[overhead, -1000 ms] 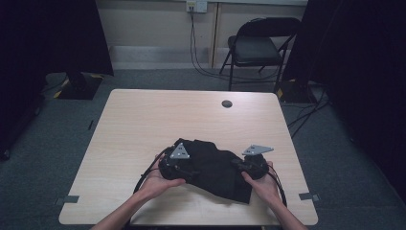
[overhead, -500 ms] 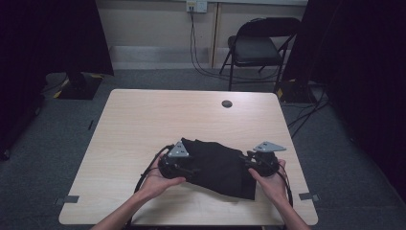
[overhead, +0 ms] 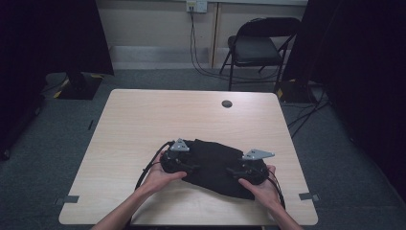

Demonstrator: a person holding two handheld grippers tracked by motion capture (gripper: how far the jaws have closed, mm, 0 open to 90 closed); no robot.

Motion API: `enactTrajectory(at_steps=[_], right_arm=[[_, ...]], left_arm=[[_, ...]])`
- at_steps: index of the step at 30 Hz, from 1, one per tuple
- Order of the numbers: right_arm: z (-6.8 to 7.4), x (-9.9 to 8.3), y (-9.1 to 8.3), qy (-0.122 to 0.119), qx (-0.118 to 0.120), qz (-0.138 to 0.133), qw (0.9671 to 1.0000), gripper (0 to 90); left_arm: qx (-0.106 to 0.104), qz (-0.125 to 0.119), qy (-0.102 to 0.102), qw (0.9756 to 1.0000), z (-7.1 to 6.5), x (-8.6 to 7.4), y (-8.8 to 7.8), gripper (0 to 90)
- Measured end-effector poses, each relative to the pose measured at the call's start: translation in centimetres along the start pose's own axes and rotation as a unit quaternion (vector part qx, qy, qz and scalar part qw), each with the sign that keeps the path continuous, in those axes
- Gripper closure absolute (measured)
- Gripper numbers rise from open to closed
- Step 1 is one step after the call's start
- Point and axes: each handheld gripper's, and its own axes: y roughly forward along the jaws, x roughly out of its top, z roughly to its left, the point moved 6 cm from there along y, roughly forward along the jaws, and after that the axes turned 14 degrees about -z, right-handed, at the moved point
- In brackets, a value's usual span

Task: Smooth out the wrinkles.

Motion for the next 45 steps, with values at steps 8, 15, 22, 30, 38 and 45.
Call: enactTrajectory(at_steps=[8, 15, 22, 30, 38, 45], right_arm=[[-0.9, -0.2, 2.1, 0.002, -0.001, 0.004, 1.0000, 34.9], [-2.2, 1.2, 5.0, -0.010, -0.009, -0.013, 0.9998, 35.2], [-2.5, 1.7, 4.9, 0.003, -0.007, -0.011, 0.9999, 35.1], [-1.1, 1.2, 0.5, -0.002, 0.002, -0.001, 1.0000, 29.3], [-2.1, 2.8, -1.8, 0.010, -0.021, -0.040, 0.9989, 29.5], [-4.5, 3.0, -6.3, 0.029, -0.072, -0.073, 0.9943, 28.6]], left_arm=[[0.012, 0.000, -0.003, 0.9999, 0.8, -0.3, 0.7, 36.9], [0.043, -0.031, -0.034, 0.9980, 3.6, -0.5, 0.9, 36.6], [0.048, -0.033, -0.051, 0.9970, 3.7, -0.4, 0.7, 35.3], [0.047, -0.033, -0.066, 0.9962, 3.5, -0.1, 0.0, 30.8], [0.066, -0.054, -0.053, 0.9949, 3.3, 1.1, -3.1, 28.8], [0.098, -0.034, -0.045, 0.9936, 4.7, -0.7, -8.1, 28.8]])
